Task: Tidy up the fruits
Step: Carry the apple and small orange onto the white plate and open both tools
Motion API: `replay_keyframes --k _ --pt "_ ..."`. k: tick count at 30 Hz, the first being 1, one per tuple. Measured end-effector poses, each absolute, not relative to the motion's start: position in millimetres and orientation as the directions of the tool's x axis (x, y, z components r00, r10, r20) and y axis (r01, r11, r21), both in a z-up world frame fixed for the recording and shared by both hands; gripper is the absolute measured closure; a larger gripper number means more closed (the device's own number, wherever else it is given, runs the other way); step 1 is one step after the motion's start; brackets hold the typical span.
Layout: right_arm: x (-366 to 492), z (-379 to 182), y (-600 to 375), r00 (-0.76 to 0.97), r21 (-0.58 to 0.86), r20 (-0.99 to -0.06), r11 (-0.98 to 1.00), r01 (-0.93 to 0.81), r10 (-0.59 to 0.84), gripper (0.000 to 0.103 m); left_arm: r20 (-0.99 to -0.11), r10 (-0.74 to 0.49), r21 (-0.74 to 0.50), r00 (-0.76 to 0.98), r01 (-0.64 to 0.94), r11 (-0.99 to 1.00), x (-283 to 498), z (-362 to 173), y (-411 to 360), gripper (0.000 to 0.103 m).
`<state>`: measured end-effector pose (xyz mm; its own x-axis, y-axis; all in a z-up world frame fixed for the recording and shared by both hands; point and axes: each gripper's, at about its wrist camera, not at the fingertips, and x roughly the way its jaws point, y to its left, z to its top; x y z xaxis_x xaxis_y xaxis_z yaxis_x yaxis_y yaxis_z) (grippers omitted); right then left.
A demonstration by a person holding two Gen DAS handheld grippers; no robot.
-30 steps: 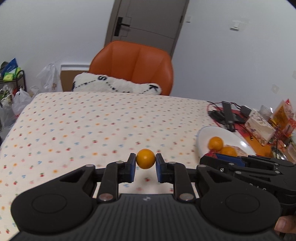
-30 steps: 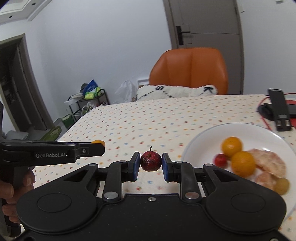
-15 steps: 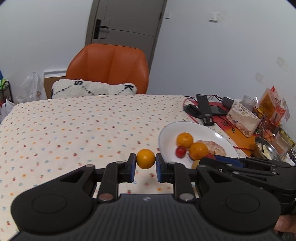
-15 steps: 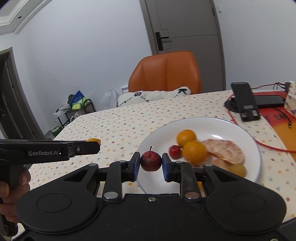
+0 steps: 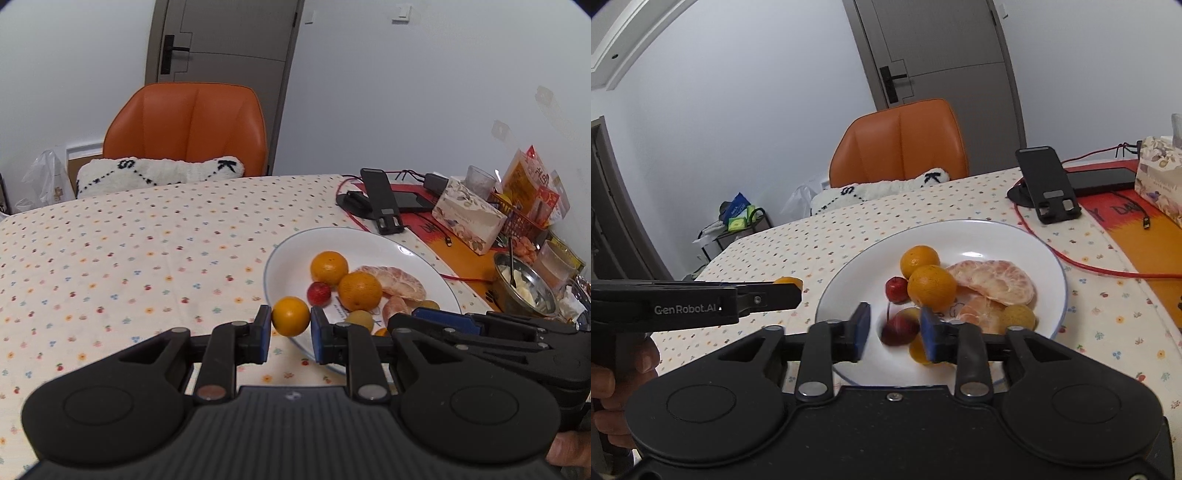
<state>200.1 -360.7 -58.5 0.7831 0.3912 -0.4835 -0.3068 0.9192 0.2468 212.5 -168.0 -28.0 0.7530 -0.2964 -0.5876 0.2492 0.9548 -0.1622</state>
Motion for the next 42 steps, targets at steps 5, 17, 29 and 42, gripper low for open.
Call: replay_keyframes --k 5,17,29,42 --pt "201 -61 -374 0.793 0.262 -0.482 0.925 -0.275 0.372 0.062 -0.591 -0.298 -0.157 0.749 0.256 0.954 216 -30 -175 0.082" --pt "201 -62 -381 0.796 0.266 -0.487 0.929 -0.257 0.36 0.062 -0.592 -0.293 -0.157 0.751 0.249 0.956 219 -27 -177 0.068" --pt "196 -55 -367 0.791 0.247 -0.49 0.929 -0.277 0.366 0.058 -0.584 -0.251 -0.164 0.772 0.19 0.968 205 -21 -149 0.04" --pt "180 -41 -351 0.796 0.224 -0.487 0.932 -0.284 0.359 0.041 -0.593 -0.176 -0.158 0.786 0.101 0.982 185 -15 -120 0.024"
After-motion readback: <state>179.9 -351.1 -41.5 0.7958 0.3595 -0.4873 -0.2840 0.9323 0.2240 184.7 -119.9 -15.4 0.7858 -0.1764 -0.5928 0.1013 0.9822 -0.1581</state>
